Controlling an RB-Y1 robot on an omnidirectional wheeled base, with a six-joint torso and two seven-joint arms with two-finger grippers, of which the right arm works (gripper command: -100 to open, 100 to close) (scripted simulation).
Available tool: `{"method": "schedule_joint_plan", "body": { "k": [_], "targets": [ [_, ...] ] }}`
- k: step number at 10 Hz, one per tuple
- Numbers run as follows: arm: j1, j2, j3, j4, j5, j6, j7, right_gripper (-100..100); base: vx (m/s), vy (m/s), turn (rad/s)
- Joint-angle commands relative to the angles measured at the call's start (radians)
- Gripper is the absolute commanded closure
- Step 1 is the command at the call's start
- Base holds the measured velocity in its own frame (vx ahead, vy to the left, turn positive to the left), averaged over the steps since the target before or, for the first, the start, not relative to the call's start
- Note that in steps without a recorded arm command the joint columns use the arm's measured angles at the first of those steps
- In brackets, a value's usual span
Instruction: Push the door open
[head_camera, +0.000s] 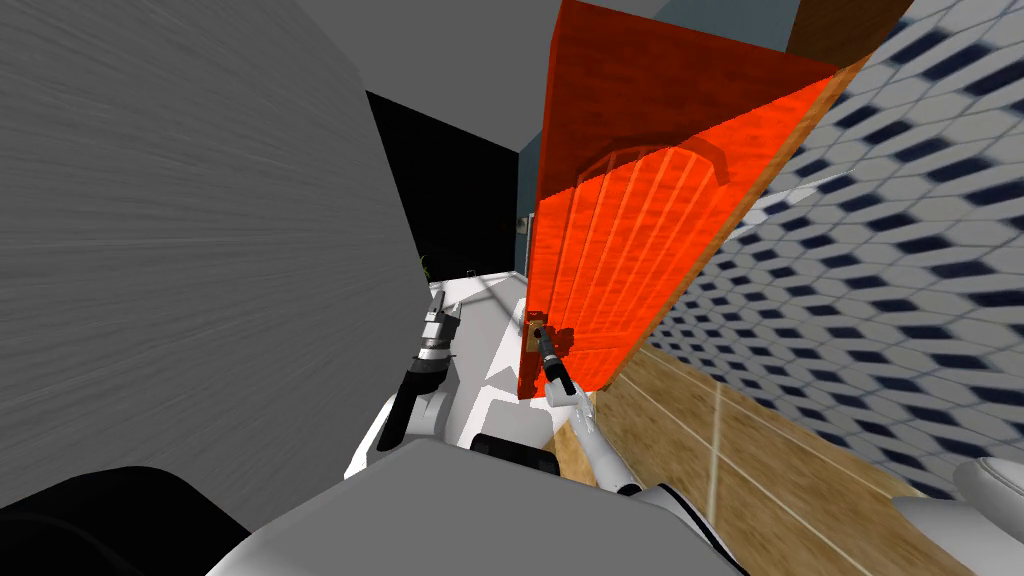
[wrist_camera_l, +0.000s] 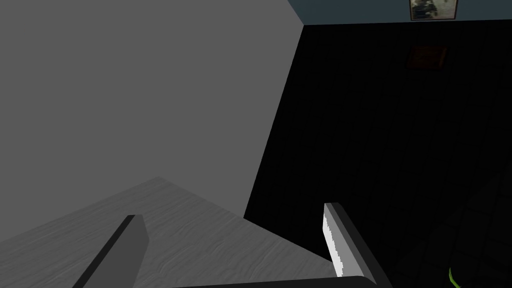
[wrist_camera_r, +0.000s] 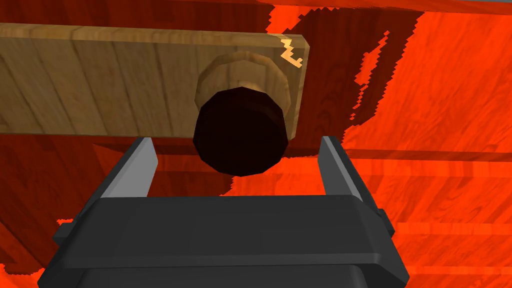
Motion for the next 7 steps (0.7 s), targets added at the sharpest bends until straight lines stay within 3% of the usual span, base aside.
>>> {"method": "schedule_joint_plan", "body": {
  "k": [1, 2, 3, 7],
  "targets": [
    [0.000, 0.010, -0.003, 0.001, 0.000, -0.004, 0.002, -100, 0.165, 0.072, 0.020],
    [0.000, 0.006, -0.002, 0.000, 0.000, -0.002, 0.001, -100, 0.076, 0.034, 0.002],
    [0.000, 0.006, -0.002, 0.000, 0.000, -0.002, 0.001, 100, -0.012, -0.005, -0.003],
    [0.000, 0.006, -0.002, 0.000, 0.000, -0.002, 0.001, 100, -0.018, -0.008, 0.002]
  ]
}}
